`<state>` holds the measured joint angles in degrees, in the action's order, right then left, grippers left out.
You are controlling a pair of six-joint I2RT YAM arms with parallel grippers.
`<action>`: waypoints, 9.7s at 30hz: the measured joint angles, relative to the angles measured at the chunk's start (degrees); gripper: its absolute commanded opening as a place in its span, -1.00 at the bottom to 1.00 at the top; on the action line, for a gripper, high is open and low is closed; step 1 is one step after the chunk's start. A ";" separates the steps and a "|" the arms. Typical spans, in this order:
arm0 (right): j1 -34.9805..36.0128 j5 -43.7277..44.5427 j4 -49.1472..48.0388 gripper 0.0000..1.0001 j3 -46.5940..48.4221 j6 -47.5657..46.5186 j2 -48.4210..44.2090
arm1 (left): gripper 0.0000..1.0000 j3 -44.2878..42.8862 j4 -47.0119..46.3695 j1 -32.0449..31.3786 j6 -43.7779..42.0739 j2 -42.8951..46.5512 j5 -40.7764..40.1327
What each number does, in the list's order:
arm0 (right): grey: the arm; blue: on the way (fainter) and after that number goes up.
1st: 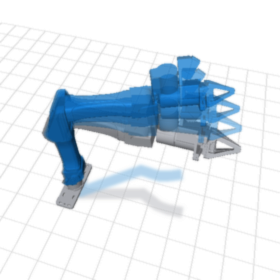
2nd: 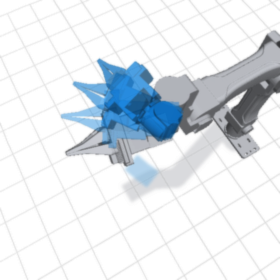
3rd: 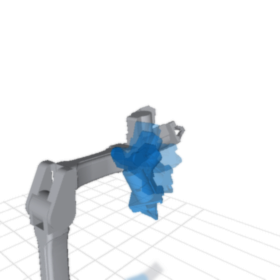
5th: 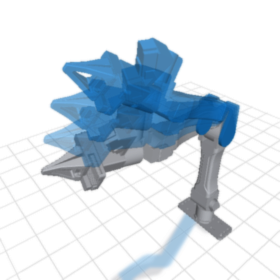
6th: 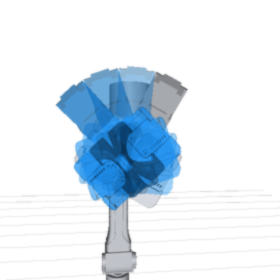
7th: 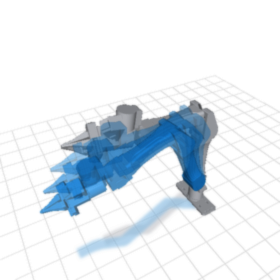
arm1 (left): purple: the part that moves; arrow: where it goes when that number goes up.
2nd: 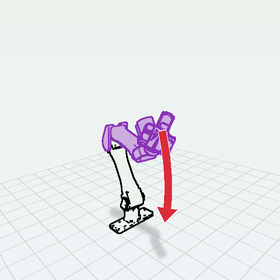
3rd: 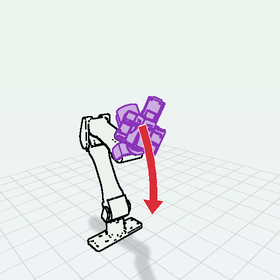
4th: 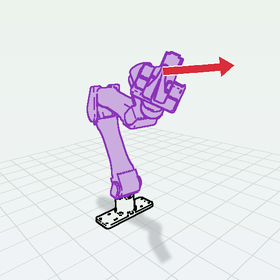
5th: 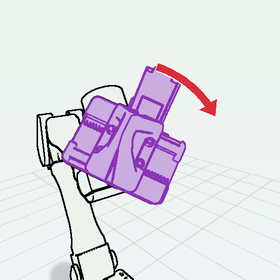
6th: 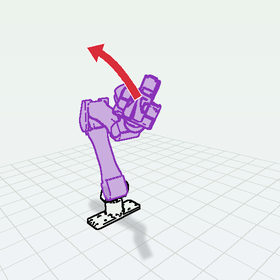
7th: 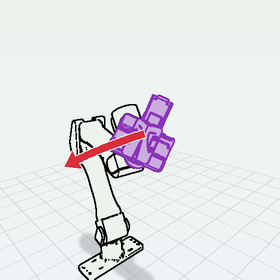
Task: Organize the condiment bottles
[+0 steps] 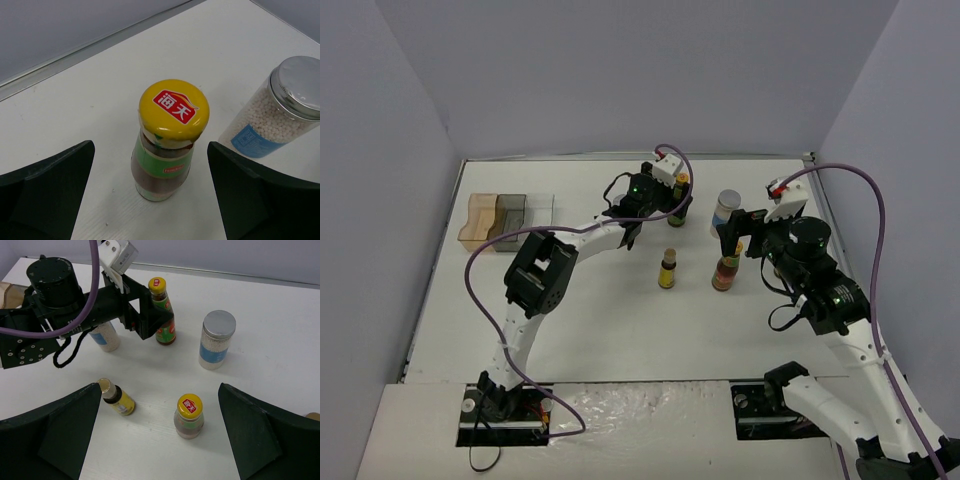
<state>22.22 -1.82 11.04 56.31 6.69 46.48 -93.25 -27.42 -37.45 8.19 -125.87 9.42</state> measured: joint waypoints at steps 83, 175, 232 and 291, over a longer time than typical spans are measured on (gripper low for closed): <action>0.00 -8.77 1.98 1.00 1.14 -2.30 4.37 | -1.00 16.35 19.12 49.32 -0.63 34.11 -7.44; 0.30 11.71 -4.31 0.58 -12.18 10.22 17.02 | 0.94 24.06 47.57 31.35 2.80 62.86 -4.97; 29.39 0.78 -10.00 -1.00 25.40 -8.74 47.52 | 0.94 31.63 62.60 29.14 2.95 80.14 -5.37; 25.06 9.87 -18.16 1.00 -1.73 -4.00 17.41 | 0.94 46.12 47.22 17.65 9.21 75.29 -0.18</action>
<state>47.27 8.04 -7.12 54.58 2.70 63.90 -47.13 19.80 -19.80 17.40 -50.59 9.24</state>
